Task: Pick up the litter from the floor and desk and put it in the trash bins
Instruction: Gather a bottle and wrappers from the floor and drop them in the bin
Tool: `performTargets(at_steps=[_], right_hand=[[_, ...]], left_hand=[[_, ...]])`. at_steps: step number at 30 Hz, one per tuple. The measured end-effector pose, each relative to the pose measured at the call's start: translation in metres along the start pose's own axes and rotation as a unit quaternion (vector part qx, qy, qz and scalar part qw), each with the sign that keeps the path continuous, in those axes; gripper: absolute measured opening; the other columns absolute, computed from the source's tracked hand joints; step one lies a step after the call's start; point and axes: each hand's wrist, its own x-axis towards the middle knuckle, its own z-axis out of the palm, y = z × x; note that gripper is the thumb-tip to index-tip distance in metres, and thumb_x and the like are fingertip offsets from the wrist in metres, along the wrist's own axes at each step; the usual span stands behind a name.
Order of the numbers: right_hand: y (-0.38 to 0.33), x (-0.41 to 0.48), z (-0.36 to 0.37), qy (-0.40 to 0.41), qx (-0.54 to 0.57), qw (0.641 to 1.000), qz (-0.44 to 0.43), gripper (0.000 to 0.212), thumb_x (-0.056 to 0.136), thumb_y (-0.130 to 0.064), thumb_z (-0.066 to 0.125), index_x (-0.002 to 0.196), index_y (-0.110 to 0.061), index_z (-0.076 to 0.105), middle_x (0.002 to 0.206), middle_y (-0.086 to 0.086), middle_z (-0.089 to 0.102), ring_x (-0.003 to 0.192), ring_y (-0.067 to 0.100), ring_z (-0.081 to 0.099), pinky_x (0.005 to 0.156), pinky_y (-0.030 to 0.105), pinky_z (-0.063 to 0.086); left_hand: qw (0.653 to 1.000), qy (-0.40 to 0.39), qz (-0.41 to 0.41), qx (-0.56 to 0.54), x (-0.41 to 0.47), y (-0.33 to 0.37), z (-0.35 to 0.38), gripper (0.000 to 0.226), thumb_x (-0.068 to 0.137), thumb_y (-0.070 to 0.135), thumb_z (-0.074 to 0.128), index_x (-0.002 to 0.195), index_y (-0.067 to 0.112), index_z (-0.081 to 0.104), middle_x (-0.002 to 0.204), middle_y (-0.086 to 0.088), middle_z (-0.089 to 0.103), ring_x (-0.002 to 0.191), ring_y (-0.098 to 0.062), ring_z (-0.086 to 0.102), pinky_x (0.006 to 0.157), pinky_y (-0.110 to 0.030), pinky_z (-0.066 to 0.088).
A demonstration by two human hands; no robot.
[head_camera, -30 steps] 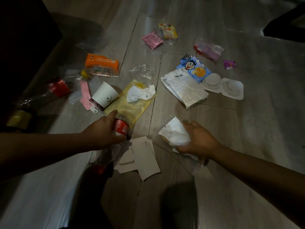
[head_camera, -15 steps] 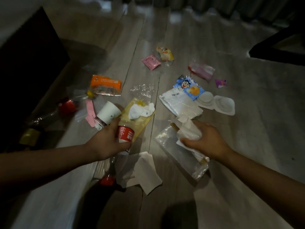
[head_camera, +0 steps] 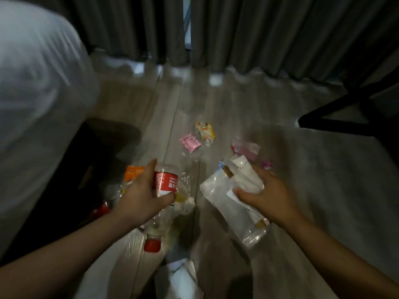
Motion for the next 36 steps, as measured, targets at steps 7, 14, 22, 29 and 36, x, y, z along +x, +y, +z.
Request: performTargets(at_steps=[7, 14, 22, 29, 36], right_hand=[[-0.146, -0.028, -0.139, 0.049, 0.003, 0.998, 0.03, 0.066, 0.064, -0.049, 0.08, 0.121, -0.027, 0.057, 0.112, -0.014, 0.062, 0.102, 0.008, 0.06, 0.09, 0.024, 0.049], [-0.284, -0.076, -0.296, 0.134, 0.031, 0.99, 0.039, 0.062, 0.064, -0.047, 0.077, 0.121, -0.03, 0.058, 0.114, -0.008, 0.063, 0.104, 0.012, 0.06, 0.082, 0.023, 0.049], [-0.416, -0.16, -0.476, 0.236, 0.044, 0.97, 0.032, 0.052, 0.065, -0.053, 0.076, 0.11, -0.034, 0.058, 0.103, -0.008, 0.062, 0.092, 0.009, 0.062, 0.077, 0.03, 0.054], [-0.472, -0.242, -0.531, 0.372, 0.033, 0.926, 0.057, 0.056, 0.067, -0.058, 0.071, 0.115, -0.031, 0.057, 0.108, -0.004, 0.062, 0.099, 0.014, 0.06, 0.084, 0.04, 0.053], [-0.53, -0.325, -0.554, 0.509, -0.043, 0.856, 0.085, 0.057, 0.065, -0.059, 0.071, 0.114, -0.037, 0.055, 0.102, -0.012, 0.061, 0.093, 0.004, 0.058, 0.071, 0.024, 0.049]], left_hand=[[0.999, -0.005, 0.008, -0.039, -0.038, 0.155, -0.122, 0.099, 0.073, 0.042, 0.075, 0.149, 0.029, 0.012, 0.128, 0.002, 0.051, 0.09, -0.006, 0.055, 0.071, -0.014, 0.042], [0.994, 0.046, 0.014, -0.095, -0.105, 0.318, -0.236, 0.099, 0.071, 0.043, 0.074, 0.148, 0.034, 0.013, 0.103, 0.017, 0.057, 0.077, 0.006, 0.058, 0.06, -0.005, 0.035], [0.982, 0.057, 0.087, -0.16, -0.185, 0.504, -0.323, 0.092, 0.07, 0.042, 0.076, 0.144, 0.039, 0.021, 0.094, 0.02, 0.062, 0.074, 0.01, 0.062, 0.059, -0.007, 0.042], [0.955, 0.02, 0.201, -0.216, -0.229, 0.583, -0.359, 0.1, 0.072, 0.033, 0.076, 0.149, 0.038, 0.012, 0.104, 0.019, 0.059, 0.076, 0.011, 0.06, 0.056, -0.004, 0.041], [0.911, -0.094, 0.321, -0.241, -0.256, 0.64, -0.386, 0.075, 0.066, 0.03, 0.081, 0.127, 0.046, 0.04, 0.096, 0.024, 0.061, 0.078, 0.011, 0.062, 0.052, -0.002, 0.044]])
